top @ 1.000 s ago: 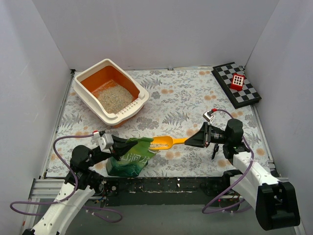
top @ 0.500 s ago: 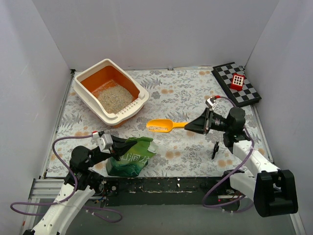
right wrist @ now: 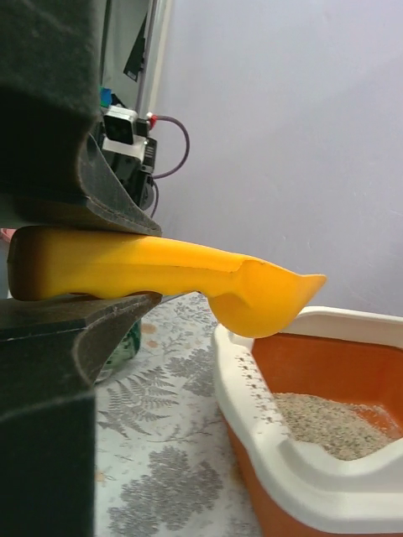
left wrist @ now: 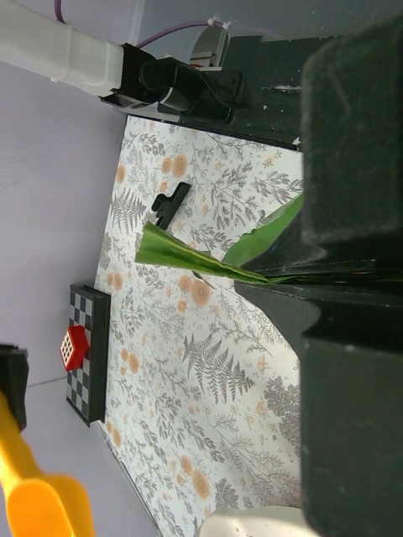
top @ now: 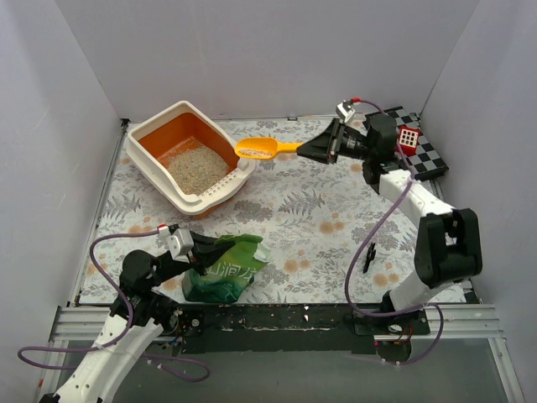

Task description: Fill the litter box with clean litter

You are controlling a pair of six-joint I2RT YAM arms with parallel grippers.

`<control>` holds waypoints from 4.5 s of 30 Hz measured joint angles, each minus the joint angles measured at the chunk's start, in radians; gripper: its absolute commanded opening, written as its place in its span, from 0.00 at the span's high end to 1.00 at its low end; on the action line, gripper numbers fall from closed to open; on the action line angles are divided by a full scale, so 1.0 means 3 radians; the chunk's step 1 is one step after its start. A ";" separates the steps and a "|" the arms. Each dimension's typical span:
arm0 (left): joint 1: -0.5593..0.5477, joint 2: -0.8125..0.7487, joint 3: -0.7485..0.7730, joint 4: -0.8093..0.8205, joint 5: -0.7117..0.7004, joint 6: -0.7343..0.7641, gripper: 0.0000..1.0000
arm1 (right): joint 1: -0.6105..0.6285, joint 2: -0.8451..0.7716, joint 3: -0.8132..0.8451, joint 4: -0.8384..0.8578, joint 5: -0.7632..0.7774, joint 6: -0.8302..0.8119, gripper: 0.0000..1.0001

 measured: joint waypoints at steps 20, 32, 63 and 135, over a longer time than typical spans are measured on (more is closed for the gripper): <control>0.0000 0.0295 0.0084 -0.0046 -0.0075 -0.0209 1.00 | 0.1179 0.2538 0.3306 -0.1857 0.1161 -0.1624 0.99; 0.0000 0.0331 0.0164 -0.0189 -0.0207 -0.0174 1.00 | 0.1938 0.2352 0.3146 -0.2316 0.2739 -0.3685 0.99; -0.0008 0.0694 0.0418 -0.0062 -0.1017 -0.0262 1.00 | 0.1233 -0.1214 0.0415 -0.2090 0.4177 -0.3437 0.99; 0.0618 0.3501 0.0338 0.4194 0.1925 -0.4041 1.00 | -0.0193 -0.2818 -0.2364 -0.0467 -0.0336 -0.2421 0.29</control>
